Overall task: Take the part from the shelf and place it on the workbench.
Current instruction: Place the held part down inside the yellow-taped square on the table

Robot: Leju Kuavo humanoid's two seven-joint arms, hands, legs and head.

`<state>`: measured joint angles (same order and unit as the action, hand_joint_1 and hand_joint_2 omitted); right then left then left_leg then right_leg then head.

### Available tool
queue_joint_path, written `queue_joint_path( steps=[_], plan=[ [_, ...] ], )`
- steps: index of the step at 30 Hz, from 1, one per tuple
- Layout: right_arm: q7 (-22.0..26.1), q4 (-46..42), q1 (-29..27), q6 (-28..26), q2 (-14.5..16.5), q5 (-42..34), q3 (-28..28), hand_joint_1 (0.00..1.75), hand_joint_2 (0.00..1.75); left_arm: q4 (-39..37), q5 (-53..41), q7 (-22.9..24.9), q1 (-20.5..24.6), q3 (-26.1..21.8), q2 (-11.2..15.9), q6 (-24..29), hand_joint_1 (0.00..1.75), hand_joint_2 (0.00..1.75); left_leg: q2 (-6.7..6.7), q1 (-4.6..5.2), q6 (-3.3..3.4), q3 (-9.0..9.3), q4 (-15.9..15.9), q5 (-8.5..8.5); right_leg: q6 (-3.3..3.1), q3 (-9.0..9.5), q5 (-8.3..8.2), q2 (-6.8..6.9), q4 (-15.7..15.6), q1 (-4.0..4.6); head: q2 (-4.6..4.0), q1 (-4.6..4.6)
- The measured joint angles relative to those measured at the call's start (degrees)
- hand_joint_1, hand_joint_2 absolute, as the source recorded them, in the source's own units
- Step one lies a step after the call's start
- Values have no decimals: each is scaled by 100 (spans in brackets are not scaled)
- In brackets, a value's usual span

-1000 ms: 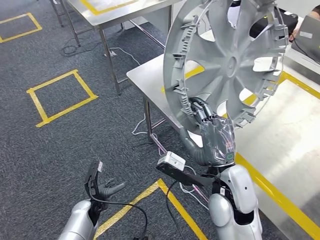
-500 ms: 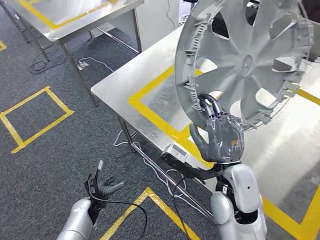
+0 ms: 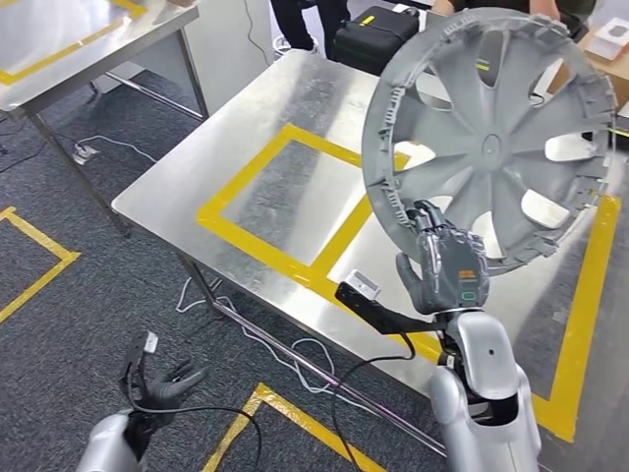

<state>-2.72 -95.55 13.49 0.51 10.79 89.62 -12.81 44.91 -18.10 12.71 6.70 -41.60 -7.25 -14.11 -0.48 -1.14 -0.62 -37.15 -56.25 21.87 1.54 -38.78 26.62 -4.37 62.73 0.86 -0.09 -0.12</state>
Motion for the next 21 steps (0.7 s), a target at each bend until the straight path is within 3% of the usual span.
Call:
queue_joint_path(
  steps=[1,2,3,4,5,7,9,10,12,14,16,18,19,20,21],
  plan=[
    [50,179,69,7,-19,-10,53,175,175,-85,74,-9,-93,-121,302,-278,0,175,76,0,13,28,2,20,37,-166,176,208,361,-7,0,31],
    [86,364,128,15,-35,-19,113,175,175,-158,103,-14,-174,-244,551,-464,0,175,151,-3,16,48,1,37,70,-361,339,328,759,-39,0,41],
    [103,537,169,32,-53,-26,176,175,175,-213,94,-14,-229,-343,750,-554,0,175,206,-8,9,63,0,51,97,-523,434,387,1071,-76,1,40],
    [113,722,207,62,-71,-35,247,175,175,-256,62,-3,-259,-421,901,-585,0,175,244,-17,-4,76,-1,63,123,-601,428,418,1207,-113,1,43],
    [122,903,250,100,-88,-44,312,175,175,-286,20,16,-268,-474,993,-596,0,175,276,-29,-22,90,-3,75,147,-567,321,442,1117,-142,1,43],
    [140,1265,370,166,-107,-71,411,175,175,-337,-61,64,-265,-516,1088,-595,0,175,339,-50,-83,133,-13,107,185,-211,-54,584,399,-165,1,46],
    [163,1573,507,184,-112,-92,464,175,175,-378,-106,85,-257,-535,1150,-583,0,175,412,-42,-172,166,-46,143,150,112,-266,728,-216,-140,1,48],
    [169,1695,563,184,-114,-101,485,175,175,-393,-117,86,-251,-540,1179,-576,0,175,449,-33,-213,177,-56,154,110,165,-284,747,-325,-124,0,49],
    [161,1868,630,183,-122,-108,533,175,175,-414,-122,86,-230,-549,1237,-560,0,175,547,-37,-284,203,-43,161,6,146,-278,619,-322,-106,0,48],
    [149,1974,661,182,-129,-115,591,175,175,-434,-122,87,-209,-550,1265,-554,0,175,485,-63,-330,176,-143,273,-76,143,-293,492,-327,-119,0,42],
    [144,2063,687,187,-130,-110,622,175,175,-462,-123,87,-204,-552,1285,-554,0,175,259,-72,-345,-62,-669,590,-139,148,-305,362,-337,-134,0,7],
    [103,2169,708,216,-132,-86,632,175,175,-496,-124,87,-207,-555,1301,-557,0,175,125,-57,-343,-452,-1419,896,-172,149,-305,216,-336,-123,1,-33],
    [66,2236,722,237,-134,-70,641,175,175,-511,-124,87,-206,-555,1305,-560,0,175,102,-49,-334,-589,-1642,930,-178,152,-305,139,-335,-115,1,-41],
    [24,2326,743,258,-138,-59,658,175,175,-525,-124,87,-202,-554,1309,-562,0,175,87,-42,-313,-624,-1642,834,-181,155,-305,59,-334,-110,1,-44],
    [-8,2427,777,272,-142,-56,686,175,175,-535,-124,88,-198,-553,1316,-564,0,175,65,-37,-285,-556,-1437,648,-180,158,-305,-16,-333,-107,1,-45]
  ],
)
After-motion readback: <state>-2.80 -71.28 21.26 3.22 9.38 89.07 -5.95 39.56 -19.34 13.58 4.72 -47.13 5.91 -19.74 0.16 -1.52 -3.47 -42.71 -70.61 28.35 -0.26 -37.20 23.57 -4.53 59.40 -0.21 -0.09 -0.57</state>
